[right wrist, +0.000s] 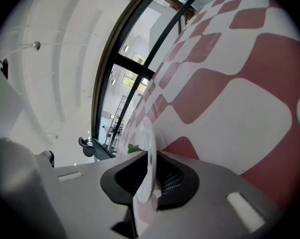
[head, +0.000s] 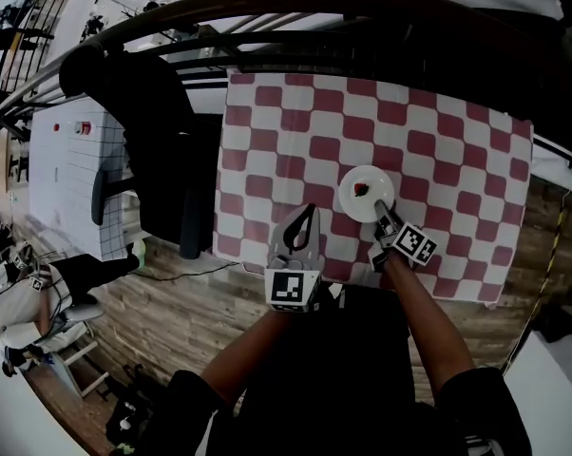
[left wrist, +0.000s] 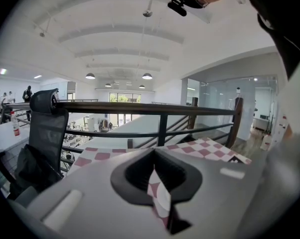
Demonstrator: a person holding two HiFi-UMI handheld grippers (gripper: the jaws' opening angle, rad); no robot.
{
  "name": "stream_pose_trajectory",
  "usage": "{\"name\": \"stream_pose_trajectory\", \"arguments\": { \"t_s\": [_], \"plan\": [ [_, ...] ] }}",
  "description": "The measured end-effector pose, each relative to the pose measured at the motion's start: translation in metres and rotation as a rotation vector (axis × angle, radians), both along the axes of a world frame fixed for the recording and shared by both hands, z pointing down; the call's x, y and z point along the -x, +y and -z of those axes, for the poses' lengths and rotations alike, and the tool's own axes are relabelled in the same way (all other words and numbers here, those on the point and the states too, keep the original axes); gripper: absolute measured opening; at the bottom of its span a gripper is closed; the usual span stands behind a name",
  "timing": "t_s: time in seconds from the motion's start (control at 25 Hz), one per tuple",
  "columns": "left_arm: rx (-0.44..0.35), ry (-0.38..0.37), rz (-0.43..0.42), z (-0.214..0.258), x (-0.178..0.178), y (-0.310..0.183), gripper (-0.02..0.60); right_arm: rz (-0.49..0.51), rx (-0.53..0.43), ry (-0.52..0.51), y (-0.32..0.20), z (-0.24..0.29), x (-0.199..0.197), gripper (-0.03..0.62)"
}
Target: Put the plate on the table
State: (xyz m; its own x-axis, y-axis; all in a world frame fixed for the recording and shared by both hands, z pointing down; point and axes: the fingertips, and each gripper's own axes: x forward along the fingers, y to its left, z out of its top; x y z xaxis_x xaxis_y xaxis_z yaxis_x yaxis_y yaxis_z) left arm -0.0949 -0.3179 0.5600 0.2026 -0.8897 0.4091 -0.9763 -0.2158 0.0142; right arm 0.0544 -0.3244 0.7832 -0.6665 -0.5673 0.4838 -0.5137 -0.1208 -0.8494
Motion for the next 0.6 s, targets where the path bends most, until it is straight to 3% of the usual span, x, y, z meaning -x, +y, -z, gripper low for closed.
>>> {"name": "stream_pose_trajectory", "arguments": {
  "t_s": [0.16,0.44,0.6],
  "plan": [
    [0.002,0.029,0.009,-0.002,0.004,0.009,0.009,0.019,0.010,0.067,0.005,-0.001,-0.002,0.156],
    [-0.036,-0.003,-0.066,0.010,-0.006,0.022,0.009,0.026,-0.049,0.349,0.015,-0.002,-0.034,0.218],
    [-0.050,0.052,-0.058,0.014,-0.005,0.029,0.009,0.008,-0.094,0.337,0.017,0.012,-0.042,0.209]
  ]
}}
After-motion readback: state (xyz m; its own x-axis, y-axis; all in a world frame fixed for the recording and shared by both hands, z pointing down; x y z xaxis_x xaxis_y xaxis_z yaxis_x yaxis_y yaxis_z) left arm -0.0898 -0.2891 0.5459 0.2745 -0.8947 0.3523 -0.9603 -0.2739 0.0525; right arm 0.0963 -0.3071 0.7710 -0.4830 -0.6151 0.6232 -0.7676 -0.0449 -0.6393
